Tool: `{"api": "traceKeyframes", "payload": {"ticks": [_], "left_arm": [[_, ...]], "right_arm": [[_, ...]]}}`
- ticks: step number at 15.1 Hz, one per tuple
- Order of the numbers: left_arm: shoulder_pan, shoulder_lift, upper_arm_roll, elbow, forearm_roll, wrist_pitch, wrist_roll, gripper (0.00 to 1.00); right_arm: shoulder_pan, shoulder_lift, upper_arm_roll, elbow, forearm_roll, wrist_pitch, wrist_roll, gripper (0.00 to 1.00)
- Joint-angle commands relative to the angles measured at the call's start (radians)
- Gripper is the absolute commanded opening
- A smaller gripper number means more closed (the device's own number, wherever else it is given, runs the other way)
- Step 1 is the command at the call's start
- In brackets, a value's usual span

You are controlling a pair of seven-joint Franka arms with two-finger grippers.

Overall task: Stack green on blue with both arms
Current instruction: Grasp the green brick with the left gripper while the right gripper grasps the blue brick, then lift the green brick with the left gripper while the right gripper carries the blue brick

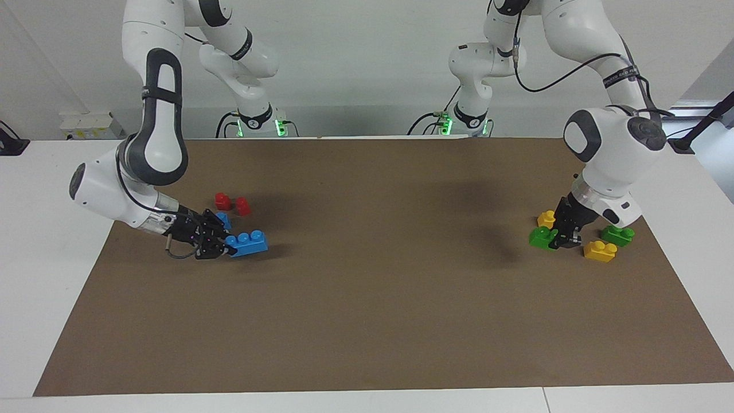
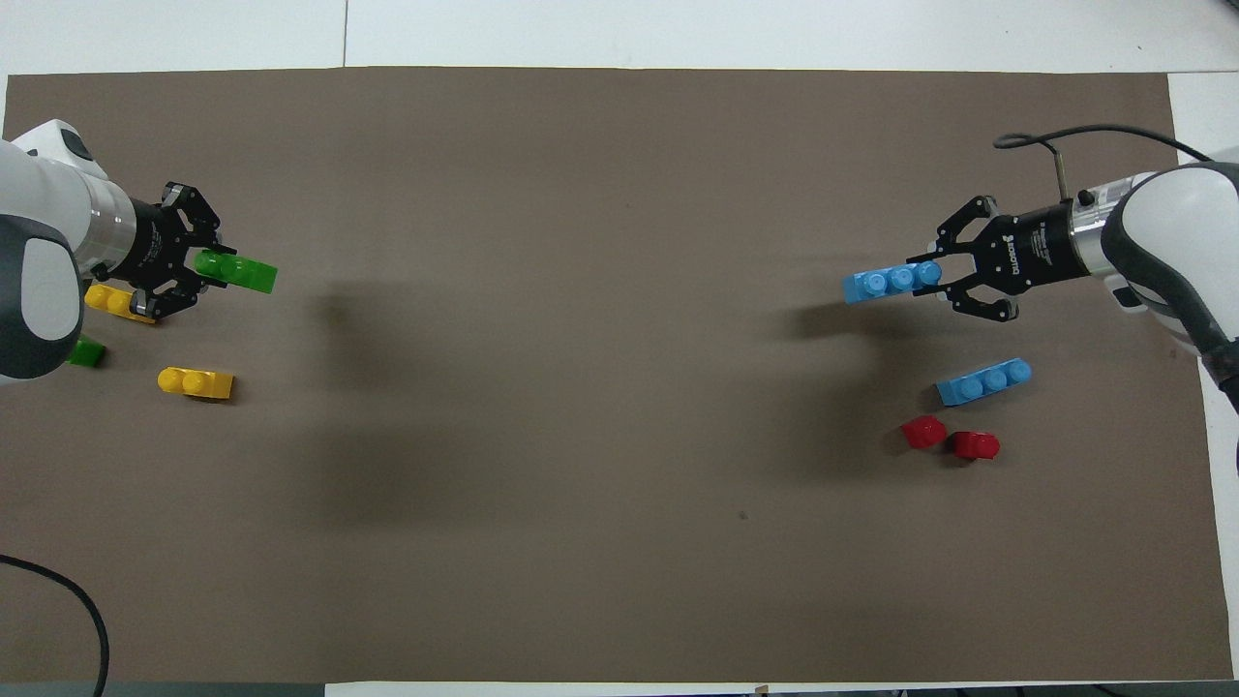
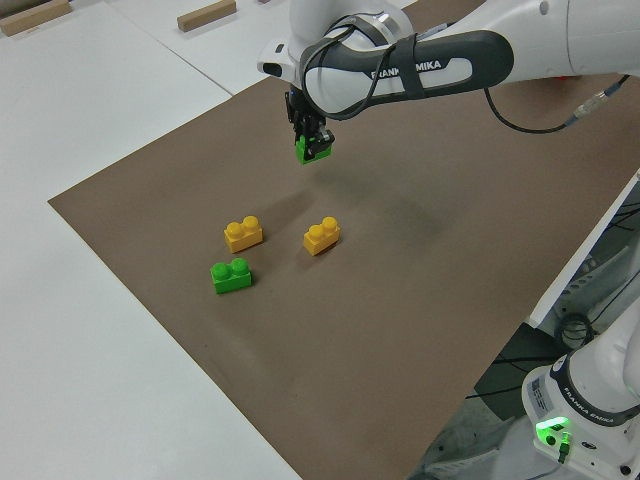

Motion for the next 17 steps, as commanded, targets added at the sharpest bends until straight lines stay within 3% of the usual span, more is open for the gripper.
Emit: {"api": "traceKeyframes", "payload": {"ticks": [1, 6, 9, 14, 17], "left_arm": [[-0.064, -0.071, 0.009, -0.004, -0.018, -0.095, -0.094, 0.00], [-0.164, -0.154, 0.008, 0.019, -0.017, -0.178, -0.265, 0.00], [-0.227, -0.183, 0.008, 0.019, -0.007, -0.209, -0.352, 0.00], [-0.282, -0.189, 0.001, 0.018, -0.003, -0.212, -0.446, 0.00], [-0.297, -0.192, -0.002, 0.008, -0.003, -0.200, -0.472, 0.00]], "right_arm": [[0.137, -0.041, 0.001, 0.045, -0.018, 0.002, 0.228, 0.00], [0.371, -0.075, 0.001, 0.042, -0.018, 0.112, 0.620, 0.00], [0.496, -0.081, 0.001, -0.007, -0.018, 0.255, 0.785, 0.00], [0.649, -0.115, 0.004, -0.210, -0.017, 0.521, 0.801, 0.00], [0.675, -0.083, 0.006, -0.230, -0.001, 0.563, 0.767, 0.00]]}}
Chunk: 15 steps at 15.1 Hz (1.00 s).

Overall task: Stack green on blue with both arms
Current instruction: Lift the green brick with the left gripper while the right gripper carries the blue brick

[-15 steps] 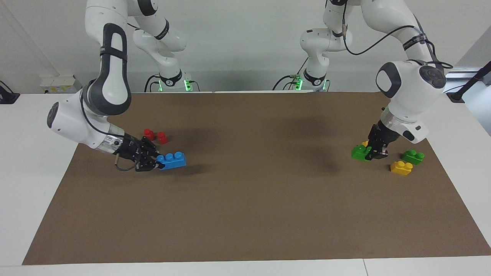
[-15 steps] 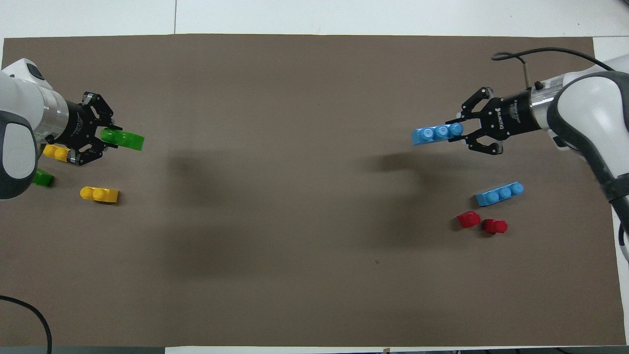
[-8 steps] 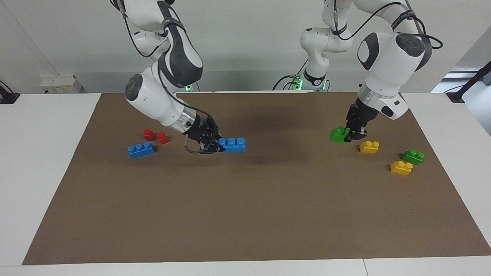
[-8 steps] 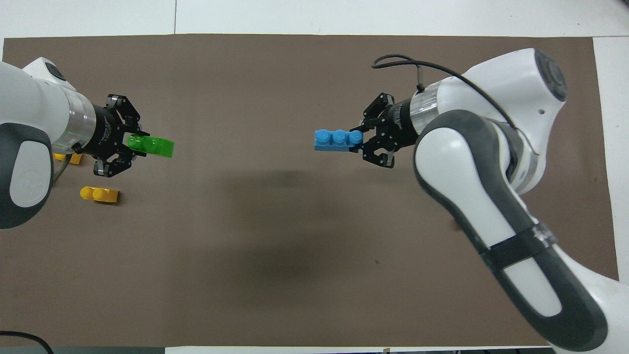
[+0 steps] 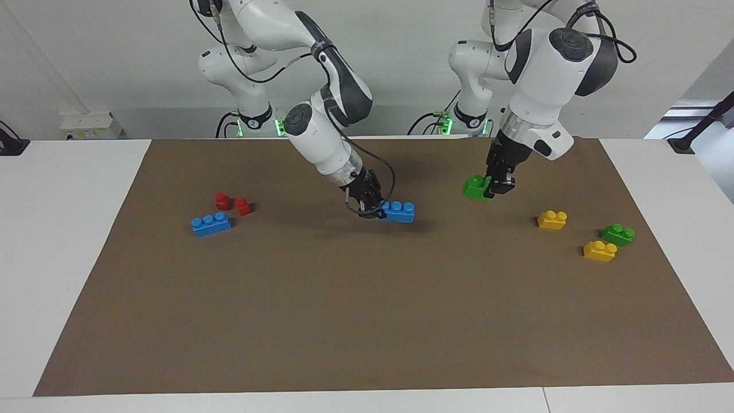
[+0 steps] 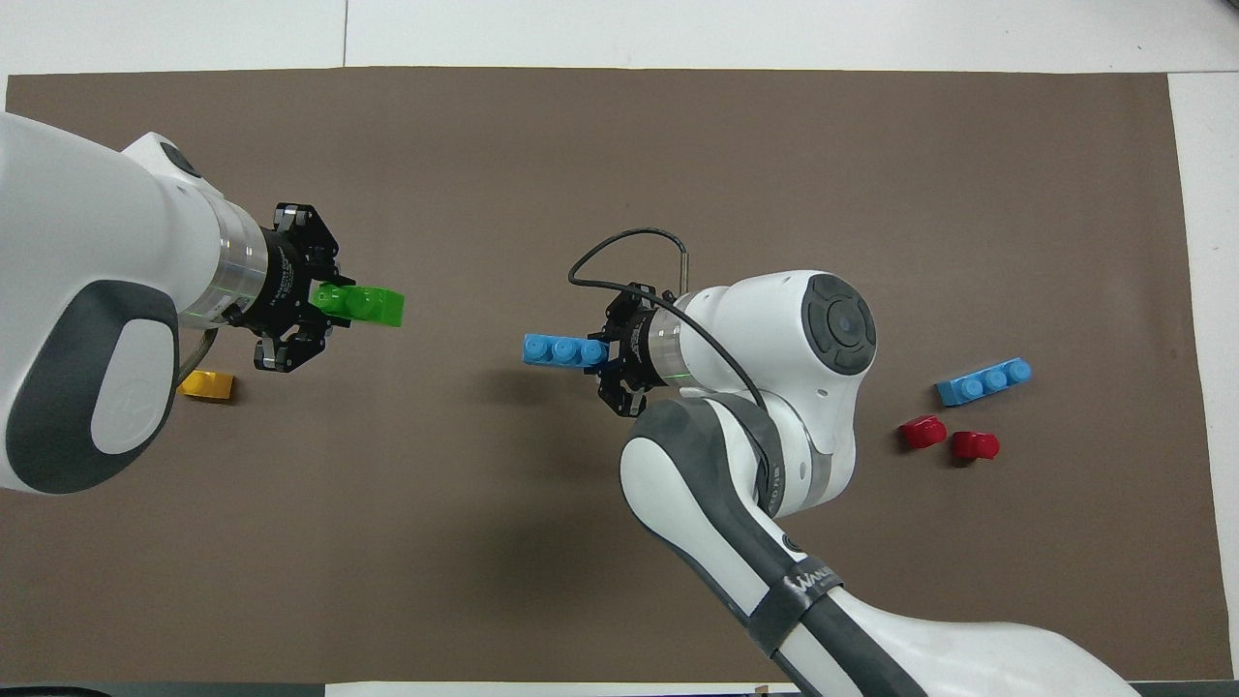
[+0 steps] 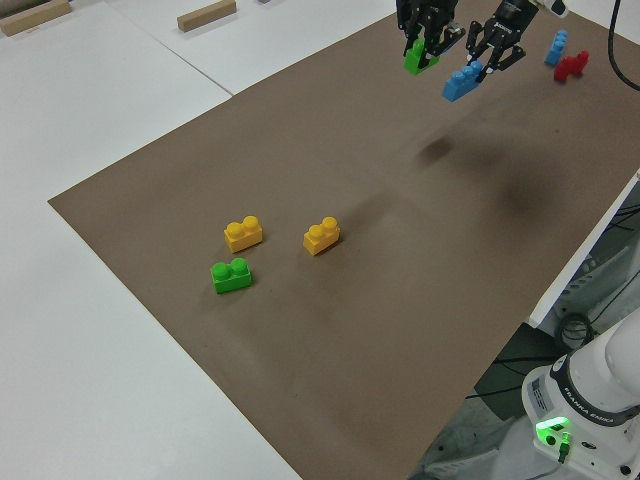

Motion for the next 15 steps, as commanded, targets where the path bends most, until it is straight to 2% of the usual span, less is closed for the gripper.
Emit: {"api": "traceKeyframes", "payload": {"ticks": [1, 4, 7, 11, 15], "left_arm": [[-0.033, -0.017, 0.005, -0.018, -0.002, -0.002, -0.042, 0.00], [-0.069, -0.019, 0.005, -0.047, 0.006, 0.024, -0.074, 0.00], [-0.143, -0.017, 0.004, -0.112, 0.067, 0.110, -0.179, 0.00], [-0.183, -0.010, 0.004, -0.131, 0.072, 0.127, -0.208, 0.00], [-0.221, 0.003, 0.004, -0.194, 0.102, 0.215, -0.295, 0.00]], "right_arm": [[0.003, -0.003, 0.000, -0.039, 0.008, 0.026, -0.053, 0.00], [0.034, 0.036, 0.003, -0.041, 0.081, 0.072, -0.107, 0.00], [0.045, 0.051, 0.003, -0.071, 0.158, 0.137, -0.205, 0.00], [0.046, 0.064, 0.003, -0.094, 0.255, 0.143, -0.398, 0.00], [0.043, 0.068, 0.003, -0.122, 0.290, 0.177, -0.439, 0.00]]}}
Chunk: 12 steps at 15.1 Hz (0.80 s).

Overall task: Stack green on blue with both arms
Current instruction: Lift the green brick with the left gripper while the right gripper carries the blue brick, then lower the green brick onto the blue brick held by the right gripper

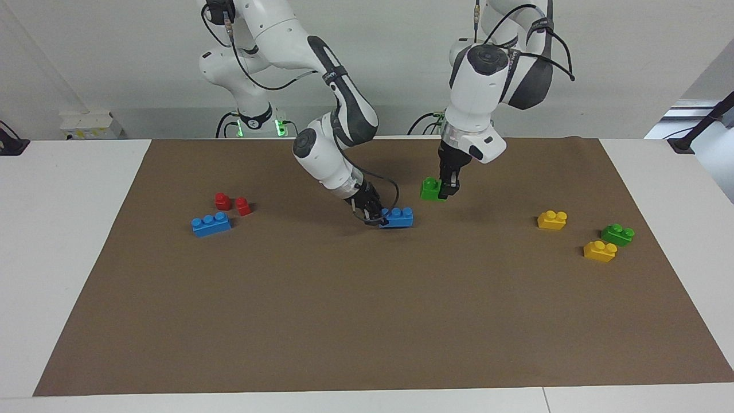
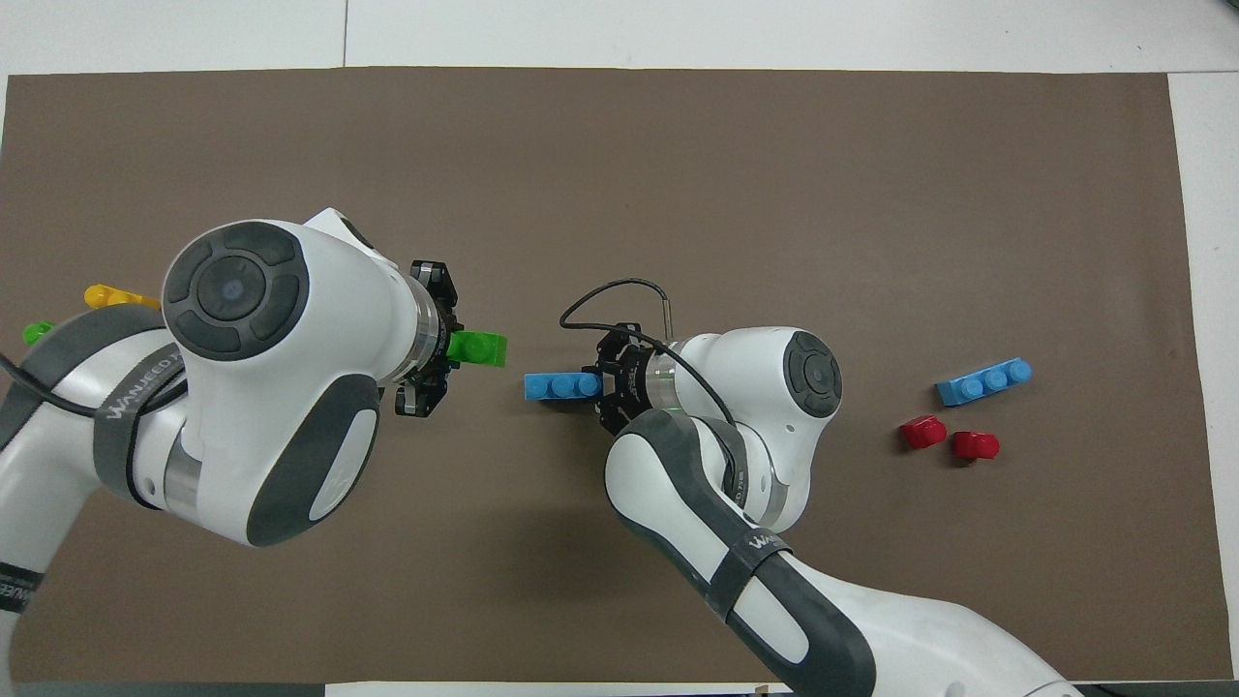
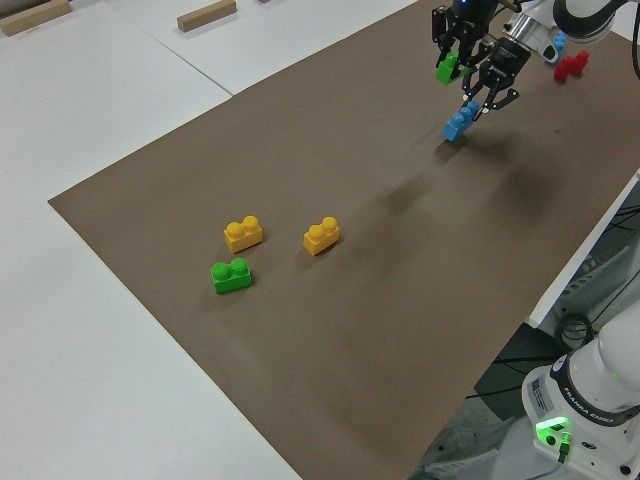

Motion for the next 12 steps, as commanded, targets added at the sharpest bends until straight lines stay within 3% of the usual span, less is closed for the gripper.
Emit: {"api": "traceKeyframes", "payload": {"ticks": [1, 12], "left_arm": [[-0.036, 0.006, 0.011, -0.054, 0.031, 0.065, -0.075, 0.00], [-0.129, 0.081, 0.011, -0.159, 0.053, 0.255, -0.313, 0.00]], "right_arm": [[-0.004, 0.000, 0.004, -0.024, 0.033, 0.026, -0.042, 0.00], [-0.002, 0.003, 0.004, -0.033, 0.035, 0.048, -0.047, 0.00]]}}
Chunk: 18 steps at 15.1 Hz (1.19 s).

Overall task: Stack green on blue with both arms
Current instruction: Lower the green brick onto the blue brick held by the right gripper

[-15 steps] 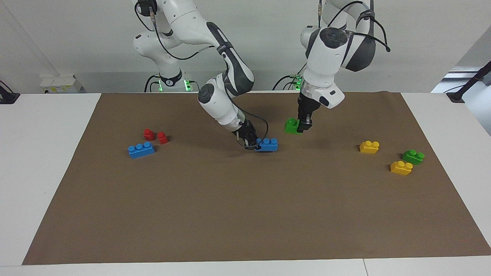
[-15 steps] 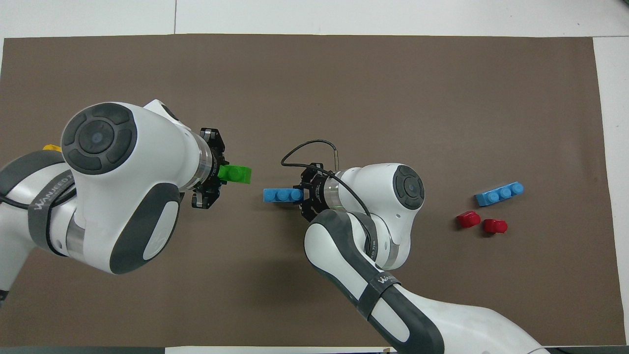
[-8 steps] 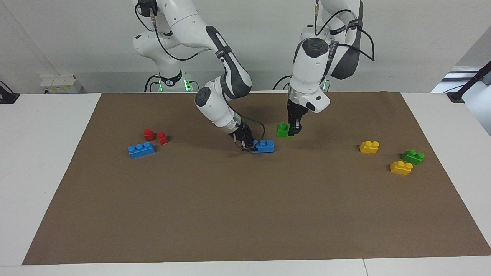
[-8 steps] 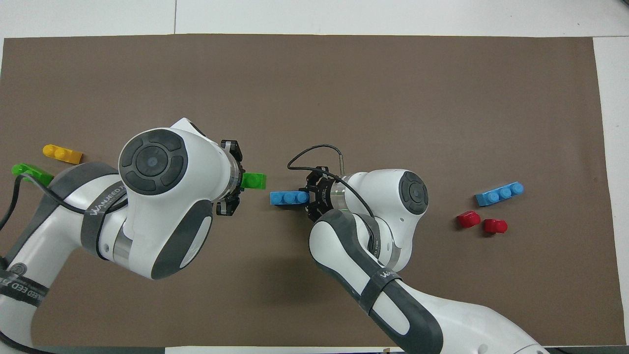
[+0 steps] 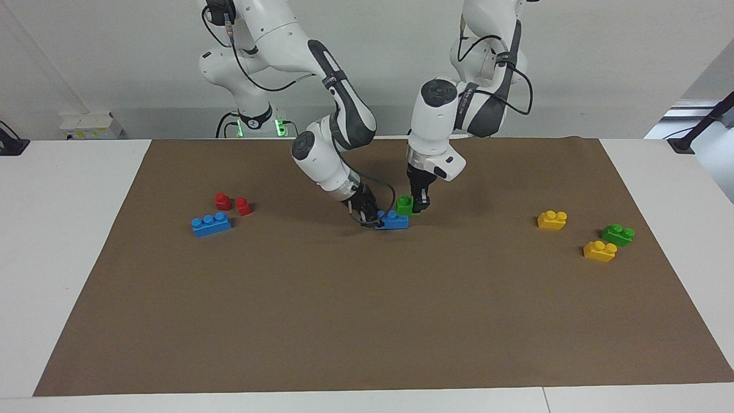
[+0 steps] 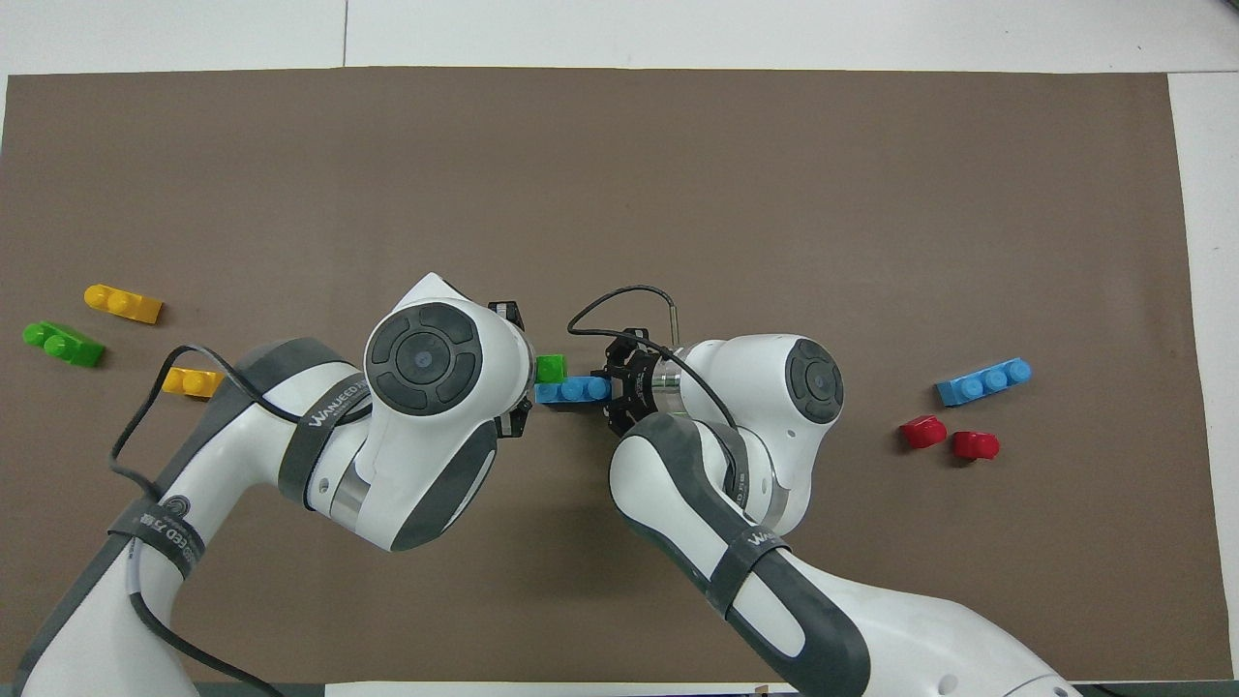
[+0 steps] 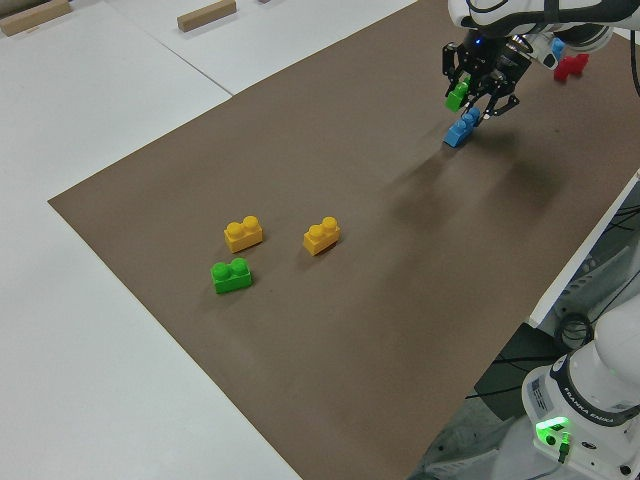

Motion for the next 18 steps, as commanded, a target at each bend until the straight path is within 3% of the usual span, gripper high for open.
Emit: {"api": "traceKeyframes", "payload": {"ticks": [1, 11, 18], "left_arm": [[-0.033, -0.013, 0.013, -0.073, 0.022, 0.068, -0.053, 0.00], [-0.055, -0.010, 0.013, -0.106, 0.023, 0.132, -0.098, 0.00], [-0.073, 0.065, 0.013, -0.091, 0.083, 0.147, -0.141, 0.00]], "right_arm": [[-0.002, -0.003, 0.005, -0.014, 0.035, 0.031, -0.041, 0.00], [-0.004, -0.003, 0.005, -0.017, 0.035, 0.031, -0.038, 0.00], [-0.004, -0.003, 0.005, -0.017, 0.035, 0.031, -0.037, 0.00]]}}
